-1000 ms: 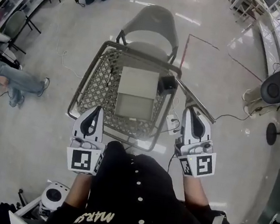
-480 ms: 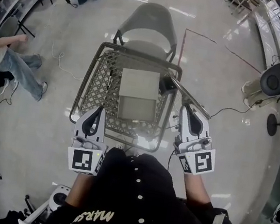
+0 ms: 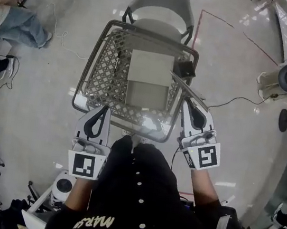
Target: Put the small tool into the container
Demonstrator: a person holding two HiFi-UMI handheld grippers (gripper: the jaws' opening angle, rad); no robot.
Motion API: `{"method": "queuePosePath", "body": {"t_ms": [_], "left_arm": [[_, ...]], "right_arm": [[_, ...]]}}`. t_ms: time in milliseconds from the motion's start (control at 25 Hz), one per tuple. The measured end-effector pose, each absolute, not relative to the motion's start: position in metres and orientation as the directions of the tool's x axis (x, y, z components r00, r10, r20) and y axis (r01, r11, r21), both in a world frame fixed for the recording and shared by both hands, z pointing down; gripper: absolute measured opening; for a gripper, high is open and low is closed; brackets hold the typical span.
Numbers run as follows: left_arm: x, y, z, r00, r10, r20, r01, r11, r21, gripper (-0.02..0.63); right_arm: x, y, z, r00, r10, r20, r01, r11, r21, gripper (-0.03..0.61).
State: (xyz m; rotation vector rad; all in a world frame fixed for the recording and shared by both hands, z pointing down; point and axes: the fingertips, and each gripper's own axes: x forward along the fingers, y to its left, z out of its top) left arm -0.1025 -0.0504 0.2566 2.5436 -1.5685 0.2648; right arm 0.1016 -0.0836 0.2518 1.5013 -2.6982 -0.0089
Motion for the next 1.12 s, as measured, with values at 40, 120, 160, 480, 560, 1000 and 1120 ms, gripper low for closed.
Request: {"method": "queuePosePath", "body": {"t_ms": [40,120,160,480,560,1000,1120], "left_arm": [[-0.102,-0.048,0.262,0.444,-0.865,0.235,-0.892,-0.450,0.030,0.026],[-0.101,-0.044,0.271,0.451,-0.857,0.248,-0.889,-0.457,0.037,0.026],[-0.101,-0.042,0.275,0.453,-0.854,0.256,-0.888,-0.457,0.046,0.026],[-0.102,-0.038,0.318,0.472,-0.809,0.350,-0.876,-0.475,0.083,0.026],[-0.101,-0.034,0.330,0.475,-0.793,0.381,-0.874,-0.477,0.096,0.026],[-0.098,-0.032,0.388,0.480,-0.744,0.465,-0.870,-0.471,0.145,0.026],[-0.096,-0.029,0.405,0.487,-0.728,0.482,-0.867,-0.469,0.168,0.026]], "right_arm": [[0.100,-0.085,0.260,-0.531,-0.845,0.057,-0.845,0.533,0.029,0.015],[0.098,-0.088,0.277,-0.539,-0.838,0.088,-0.839,0.543,0.024,0.015],[0.097,-0.089,0.287,-0.543,-0.833,0.107,-0.837,0.547,0.019,0.015],[0.082,-0.113,0.366,-0.584,-0.777,0.236,-0.797,0.604,0.015,0.015],[0.075,-0.115,0.384,-0.606,-0.747,0.272,-0.777,0.630,0.001,0.015],[0.048,-0.126,0.488,-0.687,-0.591,0.423,-0.650,0.760,0.006,0.015],[0.041,-0.123,0.515,-0.697,-0.546,0.465,-0.617,0.787,-0.001,0.015]]}}
